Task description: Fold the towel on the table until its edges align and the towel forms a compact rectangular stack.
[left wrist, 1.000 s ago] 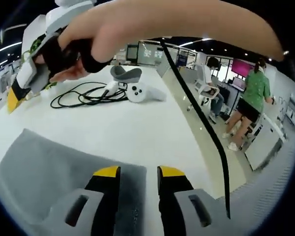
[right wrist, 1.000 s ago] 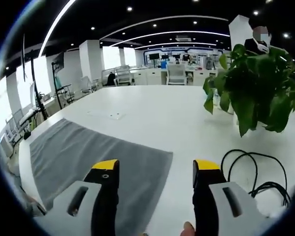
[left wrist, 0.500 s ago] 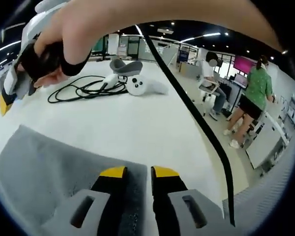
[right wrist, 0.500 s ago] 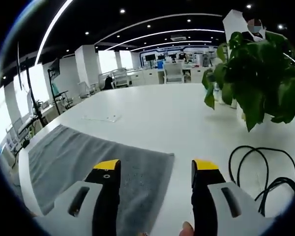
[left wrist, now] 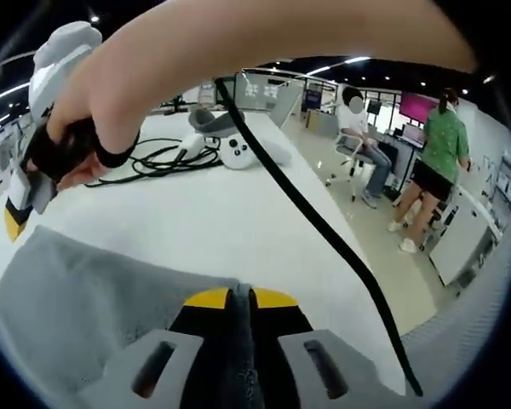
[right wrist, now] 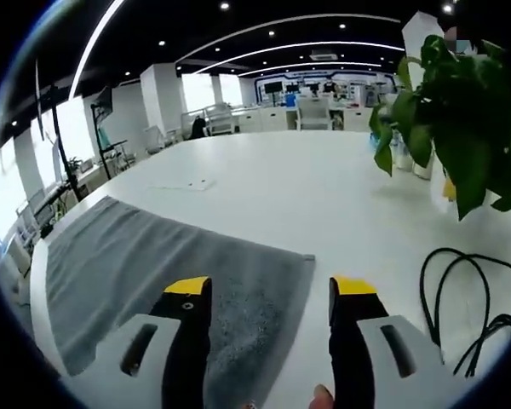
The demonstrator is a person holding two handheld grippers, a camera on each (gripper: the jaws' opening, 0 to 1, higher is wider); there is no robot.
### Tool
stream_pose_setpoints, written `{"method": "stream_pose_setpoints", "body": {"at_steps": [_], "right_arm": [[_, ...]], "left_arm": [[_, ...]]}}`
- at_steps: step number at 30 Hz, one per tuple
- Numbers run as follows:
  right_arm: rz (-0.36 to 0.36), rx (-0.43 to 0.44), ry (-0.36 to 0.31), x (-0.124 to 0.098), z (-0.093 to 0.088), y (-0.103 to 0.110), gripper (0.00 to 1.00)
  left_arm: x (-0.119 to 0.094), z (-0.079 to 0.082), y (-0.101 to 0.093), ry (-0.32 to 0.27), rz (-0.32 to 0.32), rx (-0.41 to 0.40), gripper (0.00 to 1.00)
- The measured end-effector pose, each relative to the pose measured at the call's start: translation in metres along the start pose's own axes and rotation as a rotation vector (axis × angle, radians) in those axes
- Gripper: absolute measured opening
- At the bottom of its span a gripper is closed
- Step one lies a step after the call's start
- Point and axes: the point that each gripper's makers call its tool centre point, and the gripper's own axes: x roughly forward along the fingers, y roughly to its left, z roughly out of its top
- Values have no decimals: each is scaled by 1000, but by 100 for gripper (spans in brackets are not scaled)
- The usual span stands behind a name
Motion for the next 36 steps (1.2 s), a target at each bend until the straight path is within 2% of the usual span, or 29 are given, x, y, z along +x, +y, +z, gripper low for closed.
{"method": "stream_pose_setpoints", "body": {"at_steps": [8,10,13,17,20,24,28,31,33,35,36], "right_arm": [[-1,-4,21,15,-5,-4,53],[-24,35,1,18,-2,-11,53],[-47,43,-8,24,1,-17,49],[-45,24,11,31,-1,-15,46],[-46,53,6,37,-1,-16,42],[-83,55,29,41,-6,-25,39],[-87,52,43,41,-9,-28,26],[-110,42,44,41,-9,-33,22],[-121,-12,56,42,-10,-36,13],[-82,-39,53,46,-10,-27,6],[-84,-75,64,46,-10,-27,4]], "left_arm": [[2,-1,0,-8,15,-6,7],[2,-1,1,-19,0,-37,7],[1,-2,3,-33,-19,-62,6],[1,-2,1,-34,-23,-53,6],[0,-2,1,-42,-23,-58,6],[-1,-2,1,-47,-25,-60,6],[-1,-2,1,-56,-31,-69,6],[-1,-1,1,-61,-39,-64,6],[-1,-1,1,-62,-41,-63,6],[-1,-1,1,-65,-40,-65,6],[-1,-1,1,-66,-39,-66,6]]}}
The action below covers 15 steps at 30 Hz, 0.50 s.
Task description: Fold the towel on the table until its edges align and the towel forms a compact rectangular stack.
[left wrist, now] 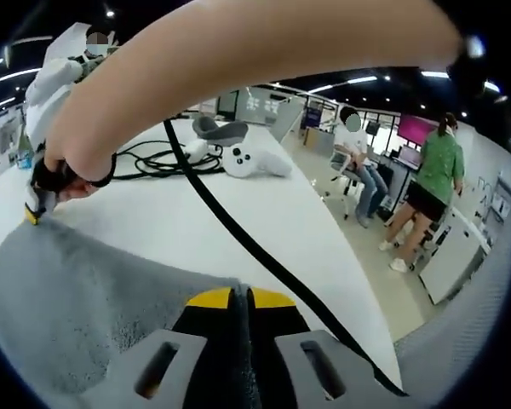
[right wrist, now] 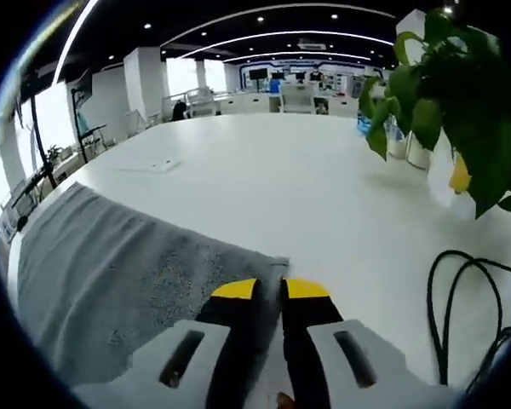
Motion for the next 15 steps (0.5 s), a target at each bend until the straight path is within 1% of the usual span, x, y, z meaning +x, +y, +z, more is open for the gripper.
{"method": "stream_pose_setpoints", "body": {"at_steps": [1,2,3,7,8,9,10,12,14,15], "right_arm": [[5,-89,12,1,1,1,3],[-1,-113,21,1,1,2,2],[-3,-132,27,2,1,3,1],[2,-113,19,2,1,2,0],[5,-93,9,2,1,1,0],[5,-92,6,2,1,1,0],[4,-94,3,2,1,1,0],[-1,-95,2,2,1,0,0],[-2,-80,2,2,1,0,0],[8,-70,2,1,1,0,0]], "left_arm": [[0,0,-1,2,-1,19,6],[0,0,-1,7,-11,56,6],[0,0,-1,7,-16,58,6],[0,0,-1,1,-31,58,6],[0,0,-1,3,-27,56,6],[0,1,-2,10,-22,71,6],[0,0,-3,20,-23,111,6],[1,1,-2,19,-24,96,6],[1,1,-1,14,-21,52,6],[1,1,-1,15,-19,44,6]]}}
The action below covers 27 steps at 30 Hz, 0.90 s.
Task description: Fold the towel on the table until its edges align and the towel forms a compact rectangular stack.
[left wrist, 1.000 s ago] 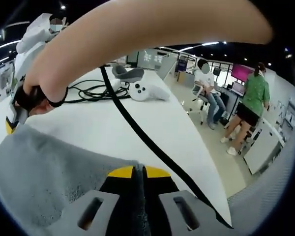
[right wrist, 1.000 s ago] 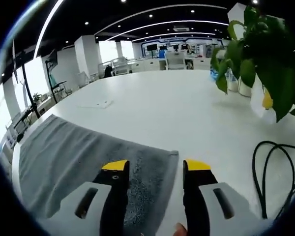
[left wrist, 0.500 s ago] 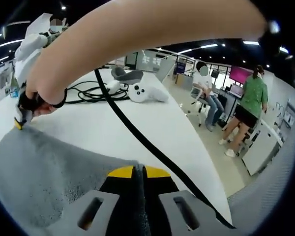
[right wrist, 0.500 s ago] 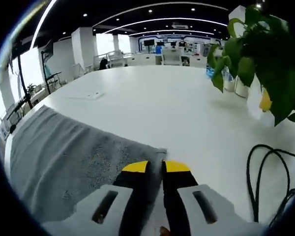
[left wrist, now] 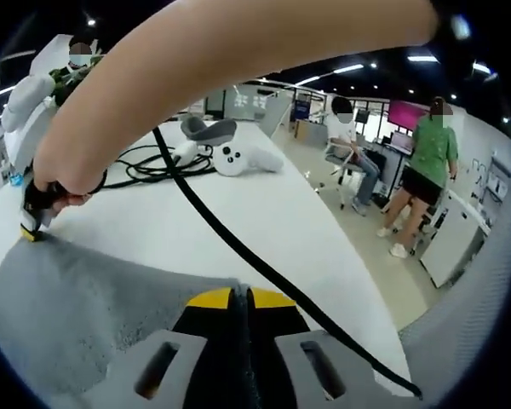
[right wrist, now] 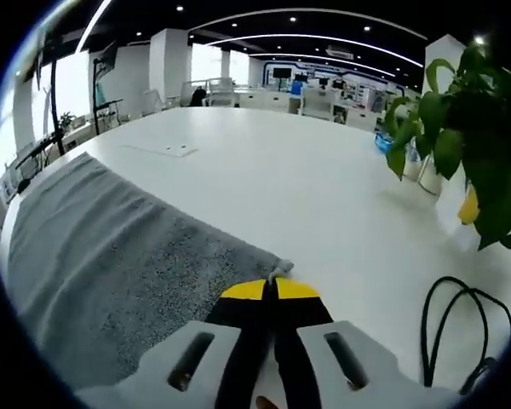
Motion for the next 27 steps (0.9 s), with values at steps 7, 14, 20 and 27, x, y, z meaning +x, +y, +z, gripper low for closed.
{"method": "stream_pose_setpoints", "body": {"at_steps": [7,14,20,27], "right_arm": [[49,20,-20,-8,2,10,0],[89,9,-58,-18,14,20,0],[96,-3,-83,-26,26,23,0],[109,-17,-113,-39,37,31,0]], "left_arm": [[-1,0,0,13,5,19,5],[-8,9,-2,-2,4,35,5],[-19,20,1,-34,32,-5,5],[-38,34,9,-88,78,-50,5]]}}
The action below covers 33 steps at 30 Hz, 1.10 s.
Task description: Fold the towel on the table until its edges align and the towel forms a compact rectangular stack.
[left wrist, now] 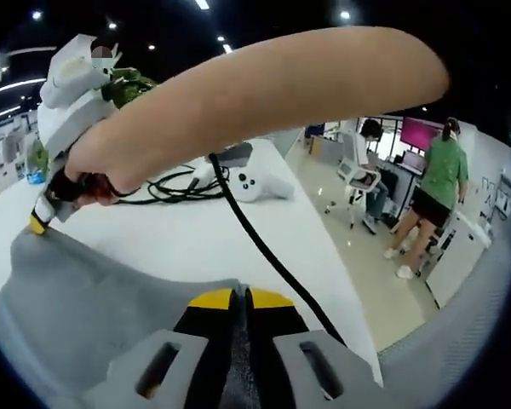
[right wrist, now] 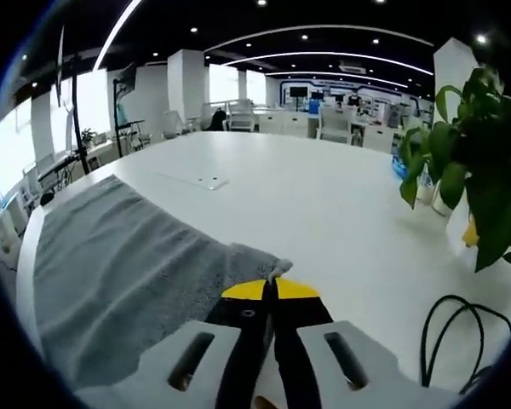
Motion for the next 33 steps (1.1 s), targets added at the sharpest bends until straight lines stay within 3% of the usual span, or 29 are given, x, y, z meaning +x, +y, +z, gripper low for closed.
{"method": "stream_pose_setpoints", "body": {"at_steps": [16,22,29,33], "right_arm": [[32,-10,-58,-8,30,22,0],[37,-18,-65,-5,36,29,0],[43,-15,-72,2,36,38,0],[48,-22,-77,7,34,45,0]], "left_arm": [[-46,9,8,-60,100,-77,5],[-70,-2,15,-66,143,-136,5],[-96,-18,26,-105,194,-295,5],[-103,-29,30,-94,225,-312,6]]}}
